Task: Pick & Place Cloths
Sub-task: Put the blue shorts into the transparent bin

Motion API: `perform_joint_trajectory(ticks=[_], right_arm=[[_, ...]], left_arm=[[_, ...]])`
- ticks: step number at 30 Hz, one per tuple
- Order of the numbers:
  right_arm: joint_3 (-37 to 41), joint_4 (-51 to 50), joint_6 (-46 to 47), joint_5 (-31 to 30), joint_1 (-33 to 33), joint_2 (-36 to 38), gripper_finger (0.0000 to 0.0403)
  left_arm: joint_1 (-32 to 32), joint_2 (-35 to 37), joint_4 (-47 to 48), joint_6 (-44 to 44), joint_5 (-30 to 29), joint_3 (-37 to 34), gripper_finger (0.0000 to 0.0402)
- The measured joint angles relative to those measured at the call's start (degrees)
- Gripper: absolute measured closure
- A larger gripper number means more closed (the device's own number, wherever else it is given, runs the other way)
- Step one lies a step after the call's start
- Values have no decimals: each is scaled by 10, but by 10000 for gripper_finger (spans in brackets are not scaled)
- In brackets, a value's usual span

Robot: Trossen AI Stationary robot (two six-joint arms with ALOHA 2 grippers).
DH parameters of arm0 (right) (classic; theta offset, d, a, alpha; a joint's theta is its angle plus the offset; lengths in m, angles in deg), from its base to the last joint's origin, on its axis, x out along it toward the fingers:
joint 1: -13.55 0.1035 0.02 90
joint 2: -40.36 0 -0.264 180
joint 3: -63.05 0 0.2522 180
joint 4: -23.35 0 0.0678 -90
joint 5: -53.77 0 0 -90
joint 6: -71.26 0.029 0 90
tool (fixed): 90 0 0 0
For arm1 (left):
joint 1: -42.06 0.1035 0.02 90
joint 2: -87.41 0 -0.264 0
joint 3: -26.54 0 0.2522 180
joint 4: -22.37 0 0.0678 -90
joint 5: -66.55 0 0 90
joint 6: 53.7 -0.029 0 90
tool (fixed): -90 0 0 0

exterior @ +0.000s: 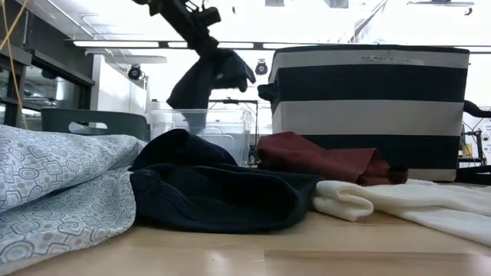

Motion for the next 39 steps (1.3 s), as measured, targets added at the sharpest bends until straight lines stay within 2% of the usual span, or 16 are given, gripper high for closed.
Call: perform_joint_trajectory(ticks=[5, 14, 20, 24, 34, 36, 39], right_arm=[[0, 0, 1, -4, 0, -7, 128], [0, -18, 28, -4, 0, -8, 128], [0, -25, 28, -4, 0, -8, 128], [0, -29, 28, -4, 0, -8, 128], [0, -39, 37, 1, 0, -8, 128], [0, -43, 44, 1, 0, -8, 128], [0, -48, 45, 1, 0, -8, 128]], left_arm=[[-10, -18, 59, 17, 20, -1, 388], [0, -27, 172, 142, 24, -2, 388], [0, -32, 218, 223, 54, -2, 388], [-1, -43, 238, 245, 84, -1, 388], [-1, -86, 243, 265, 99, -1, 388], [0, -87, 240, 273, 97, -1, 378], [0, -87, 220, 274, 93, -1, 336]])
